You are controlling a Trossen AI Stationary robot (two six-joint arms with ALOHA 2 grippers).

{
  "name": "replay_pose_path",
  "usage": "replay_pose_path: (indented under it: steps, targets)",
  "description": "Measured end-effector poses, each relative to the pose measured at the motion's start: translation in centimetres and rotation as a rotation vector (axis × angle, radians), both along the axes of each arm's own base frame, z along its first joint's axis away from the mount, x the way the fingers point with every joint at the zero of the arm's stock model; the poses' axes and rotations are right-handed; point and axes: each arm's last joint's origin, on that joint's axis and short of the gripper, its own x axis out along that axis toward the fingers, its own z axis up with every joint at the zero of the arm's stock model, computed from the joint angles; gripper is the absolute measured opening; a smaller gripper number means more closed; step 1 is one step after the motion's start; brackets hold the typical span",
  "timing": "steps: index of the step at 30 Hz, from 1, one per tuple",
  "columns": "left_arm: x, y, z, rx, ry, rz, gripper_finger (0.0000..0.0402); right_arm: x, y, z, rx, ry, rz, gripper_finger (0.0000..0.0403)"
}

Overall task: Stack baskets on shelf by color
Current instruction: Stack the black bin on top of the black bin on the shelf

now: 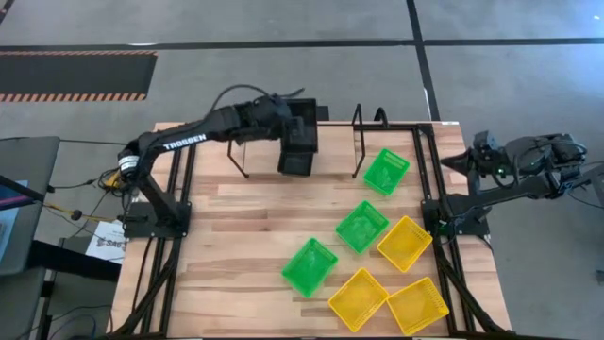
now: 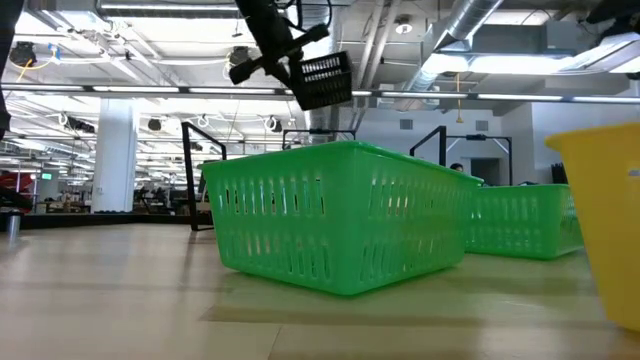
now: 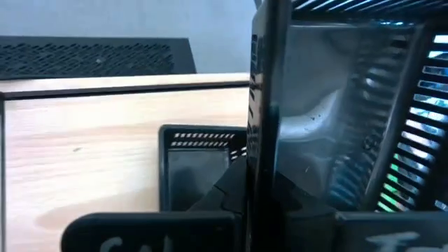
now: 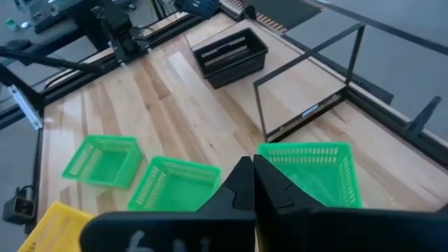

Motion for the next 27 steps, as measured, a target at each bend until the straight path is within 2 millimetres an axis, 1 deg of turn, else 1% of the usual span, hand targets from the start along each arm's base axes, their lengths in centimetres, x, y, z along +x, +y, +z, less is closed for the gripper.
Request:
replay_pose_path:
  steps: [4, 6, 8, 11, 16, 21, 27]
  targets:
    - [-0.5, 0.5, -0.6, -0.053, 0.058, -0.045, 0.0000, 0.0, -0.1, 0.0, -0.023, -0.004, -0.040, 0.0004]
    - [-0.1, 0.7, -1.4, -0.078, 0.090, -0.052, 0.0000, 0.0, -0.2, 0.1, -0.034, -0.007, -0.059, 0.0004]
    - [0.3, 0.8, -3.0, -0.139, 0.154, -0.068, 0.0000, 0.0, -0.2, 0.1, -0.035, -0.012, -0.074, 0.0005]
    - [1.5, 1.5, -5.0, -0.188, 0.178, -0.088, 0.0000, 0.0, -0.3, 0.1, -0.030, -0.020, -0.102, 0.0005]
    - [2.8, 2.9, -8.2, -0.275, 0.221, -0.100, 0.0000, 0.0, -0.3, 0.1, -0.025, -0.023, -0.105, 0.0005]
    - [3.2, 4.1, -9.8, -0.320, 0.242, -0.094, 0.0000, 0.0, -0.3, 0.1, -0.021, -0.023, -0.106, 0.0007]
    - [2.8, 4.8, -10.0, -0.323, 0.260, -0.086, 0.0000, 0.0, -0.3, 0.1, -0.022, -0.021, -0.105, 0.0007]
